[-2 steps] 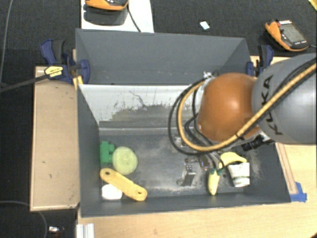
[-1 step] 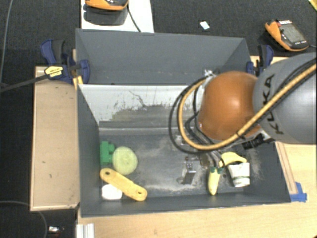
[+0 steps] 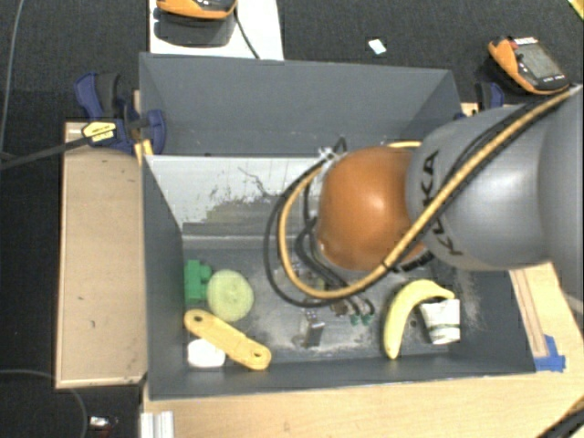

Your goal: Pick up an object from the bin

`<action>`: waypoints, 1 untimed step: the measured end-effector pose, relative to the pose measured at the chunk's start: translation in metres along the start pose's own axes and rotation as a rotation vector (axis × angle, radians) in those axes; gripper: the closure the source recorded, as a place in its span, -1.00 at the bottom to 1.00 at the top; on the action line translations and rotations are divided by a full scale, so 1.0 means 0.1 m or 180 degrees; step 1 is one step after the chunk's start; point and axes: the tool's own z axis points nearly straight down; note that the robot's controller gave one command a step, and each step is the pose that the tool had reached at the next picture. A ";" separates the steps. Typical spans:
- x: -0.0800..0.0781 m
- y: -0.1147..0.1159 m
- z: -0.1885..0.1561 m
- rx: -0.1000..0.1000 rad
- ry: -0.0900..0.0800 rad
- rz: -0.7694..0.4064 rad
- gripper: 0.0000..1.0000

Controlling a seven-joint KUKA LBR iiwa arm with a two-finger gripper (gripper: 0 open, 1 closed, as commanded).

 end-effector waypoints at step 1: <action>-0.17 0.33 0.20 -0.0003 -0.0013 0.0373 -1.00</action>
Offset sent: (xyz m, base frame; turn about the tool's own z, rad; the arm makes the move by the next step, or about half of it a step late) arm -0.0020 0.1171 -0.0003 -0.1567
